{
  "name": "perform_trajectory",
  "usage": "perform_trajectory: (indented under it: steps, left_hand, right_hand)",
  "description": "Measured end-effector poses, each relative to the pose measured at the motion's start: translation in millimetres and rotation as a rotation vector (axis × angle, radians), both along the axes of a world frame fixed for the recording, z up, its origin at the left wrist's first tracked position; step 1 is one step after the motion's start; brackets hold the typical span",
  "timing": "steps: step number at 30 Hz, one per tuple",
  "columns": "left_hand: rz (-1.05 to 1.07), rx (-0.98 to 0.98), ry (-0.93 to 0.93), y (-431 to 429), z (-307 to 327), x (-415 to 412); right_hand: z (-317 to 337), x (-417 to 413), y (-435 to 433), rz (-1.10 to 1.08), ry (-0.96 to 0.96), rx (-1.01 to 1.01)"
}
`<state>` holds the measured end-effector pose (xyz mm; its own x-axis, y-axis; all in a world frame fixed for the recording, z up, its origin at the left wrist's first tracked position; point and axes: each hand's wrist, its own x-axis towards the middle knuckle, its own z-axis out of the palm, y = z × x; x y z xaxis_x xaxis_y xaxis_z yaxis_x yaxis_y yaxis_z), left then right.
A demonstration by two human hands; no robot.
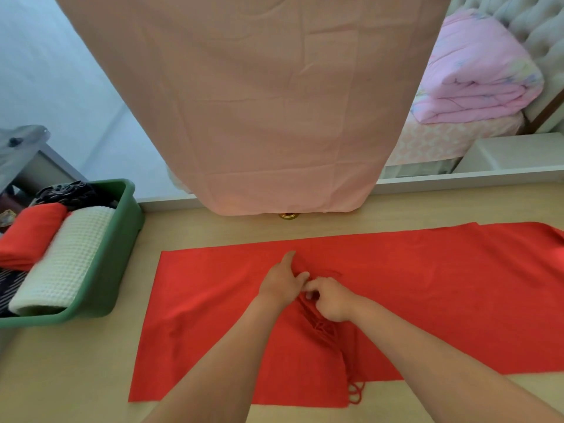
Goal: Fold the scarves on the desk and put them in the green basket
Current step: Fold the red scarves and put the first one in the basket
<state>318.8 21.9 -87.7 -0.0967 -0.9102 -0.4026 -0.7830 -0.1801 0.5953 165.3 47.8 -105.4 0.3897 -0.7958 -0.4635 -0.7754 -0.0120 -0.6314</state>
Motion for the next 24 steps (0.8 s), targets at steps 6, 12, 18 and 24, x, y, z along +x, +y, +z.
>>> perform_trajectory:
  steps: [6, 12, 18, 24]
  left_hand:
    - [0.052, -0.028, 0.175, -8, -7, 36]
    - [-0.072, 0.027, 0.381, -25, 9, 59]
    - [-0.175, -0.116, 0.371, -57, 26, 46]
    - [-0.163, -0.152, 0.323, -65, 16, 12]
  right_hand:
    - [12, 15, -16, -0.384, -0.044, -0.190]
    - [37, 37, -34, -0.296, -0.229, 0.159]
    - [51, 14, -44, -0.372, -0.212, 0.142]
    - [54, -38, -54, -0.718, -0.211, 0.084]
